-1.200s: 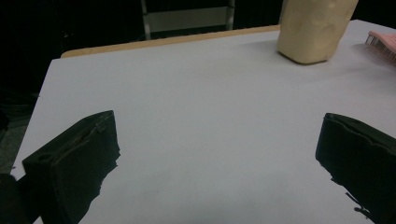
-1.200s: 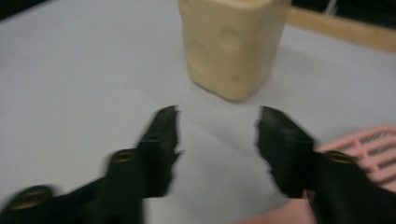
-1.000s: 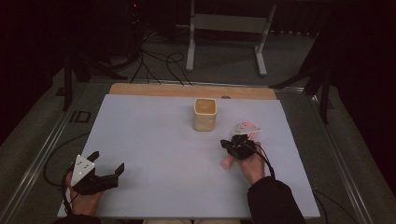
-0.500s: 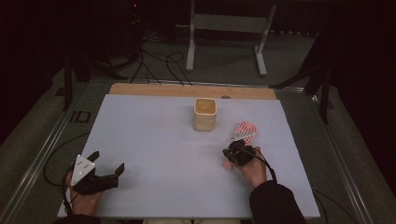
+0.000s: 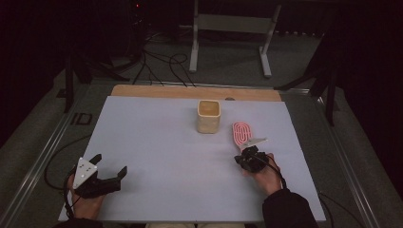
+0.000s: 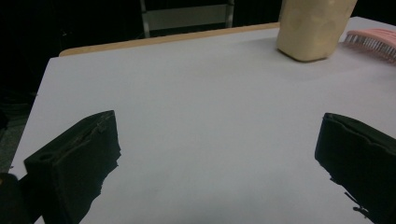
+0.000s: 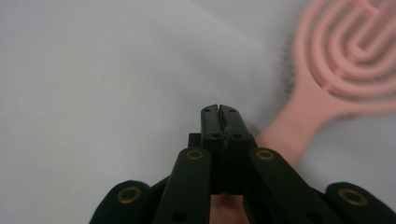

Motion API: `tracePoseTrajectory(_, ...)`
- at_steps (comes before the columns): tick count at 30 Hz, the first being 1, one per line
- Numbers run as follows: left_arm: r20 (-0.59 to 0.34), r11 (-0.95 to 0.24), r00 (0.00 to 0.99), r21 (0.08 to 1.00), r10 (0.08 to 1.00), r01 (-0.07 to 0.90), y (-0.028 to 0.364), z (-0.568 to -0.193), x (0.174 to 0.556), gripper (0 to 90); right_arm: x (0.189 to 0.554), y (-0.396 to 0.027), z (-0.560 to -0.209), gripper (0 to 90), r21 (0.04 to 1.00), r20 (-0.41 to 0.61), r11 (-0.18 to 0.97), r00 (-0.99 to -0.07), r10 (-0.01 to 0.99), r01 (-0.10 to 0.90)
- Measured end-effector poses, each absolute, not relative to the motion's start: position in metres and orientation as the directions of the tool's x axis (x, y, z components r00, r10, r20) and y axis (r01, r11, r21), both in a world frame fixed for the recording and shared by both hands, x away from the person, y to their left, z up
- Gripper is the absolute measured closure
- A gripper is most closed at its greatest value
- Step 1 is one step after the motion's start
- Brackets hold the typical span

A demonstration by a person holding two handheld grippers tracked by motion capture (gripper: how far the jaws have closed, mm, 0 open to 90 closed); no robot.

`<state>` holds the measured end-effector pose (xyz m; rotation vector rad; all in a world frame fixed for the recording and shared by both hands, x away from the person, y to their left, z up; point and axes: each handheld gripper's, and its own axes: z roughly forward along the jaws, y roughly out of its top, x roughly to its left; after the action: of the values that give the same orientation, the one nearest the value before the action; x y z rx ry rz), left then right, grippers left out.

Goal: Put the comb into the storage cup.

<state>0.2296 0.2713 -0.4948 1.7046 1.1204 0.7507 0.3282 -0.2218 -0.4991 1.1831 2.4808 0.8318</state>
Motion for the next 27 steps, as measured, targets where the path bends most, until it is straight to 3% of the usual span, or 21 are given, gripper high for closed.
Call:
tracePoseTrajectory(19, 0.0, -0.151, 0.396, 0.925, 0.918, 0.35, 0.271, -0.495, 0.23, 0.7, 0.324, -0.238, -0.493, 89.6, 0.646, 0.019, 0.45, -0.602, 0.798, 0.616)
tracePoseTrajectory(27, -0.004, -0.143, 0.392, 0.927, 0.92, 0.345, 0.273, -0.494, 0.229, 0.7, 0.31, -0.248, -0.47, 71.2, 0.77, 0.012, 0.364, -0.582, 0.813, 0.524)
